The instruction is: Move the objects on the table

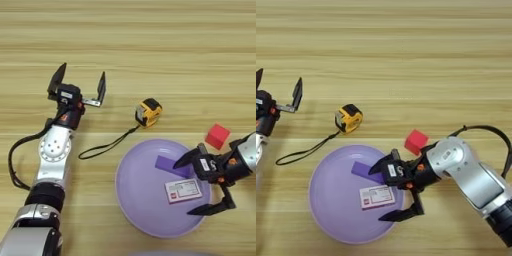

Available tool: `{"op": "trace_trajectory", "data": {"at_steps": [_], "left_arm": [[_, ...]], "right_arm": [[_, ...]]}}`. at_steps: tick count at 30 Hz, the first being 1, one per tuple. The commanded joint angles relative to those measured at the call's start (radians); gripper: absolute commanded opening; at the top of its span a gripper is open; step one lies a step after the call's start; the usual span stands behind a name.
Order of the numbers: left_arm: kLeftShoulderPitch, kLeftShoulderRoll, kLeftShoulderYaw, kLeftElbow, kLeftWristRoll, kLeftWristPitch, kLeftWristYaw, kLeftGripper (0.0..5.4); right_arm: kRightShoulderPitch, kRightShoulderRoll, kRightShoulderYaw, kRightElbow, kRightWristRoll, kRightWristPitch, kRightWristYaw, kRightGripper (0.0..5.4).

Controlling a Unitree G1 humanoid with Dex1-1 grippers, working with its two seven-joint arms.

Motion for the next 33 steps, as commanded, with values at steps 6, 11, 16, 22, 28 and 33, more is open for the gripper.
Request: {"op": "trace_trajectory", "data": {"at_steps": [6, 11, 16, 22, 28, 33], "left_arm": [[-0.008, -0.001, -0.008, -0.001, 0.017, -0.005, 0.006, 5.4], [-0.007, -0.004, -0.01, -0.005, 0.019, -0.004, 0.009, 5.4], [-0.006, -0.005, -0.011, -0.008, 0.02, -0.003, 0.012, 5.4], [-0.006, -0.004, -0.013, -0.009, 0.02, -0.003, 0.013, 5.4], [-0.004, -0.005, -0.015, -0.011, 0.021, -0.003, 0.016, 5.4], [-0.004, -0.005, -0.016, -0.013, 0.021, -0.002, 0.018, 5.4]], "right_arm": [[-0.032, -0.016, 0.05, 0.011, -0.051, -0.001, 0.037, 4.92], [-0.035, -0.017, 0.068, 0.017, -0.078, -0.045, 0.034, 4.39], [-0.032, -0.013, 0.074, 0.023, -0.094, -0.075, 0.028, 3.94], [-0.04, -0.001, 0.109, 0.05, -0.152, -0.051, 0.016, 3.23], [-0.055, 0.008, 0.113, 0.056, -0.143, -0.052, 0.014, 2.75], [-0.061, 0.013, 0.101, 0.06, -0.131, -0.054, 0.01, 2.21]]}}
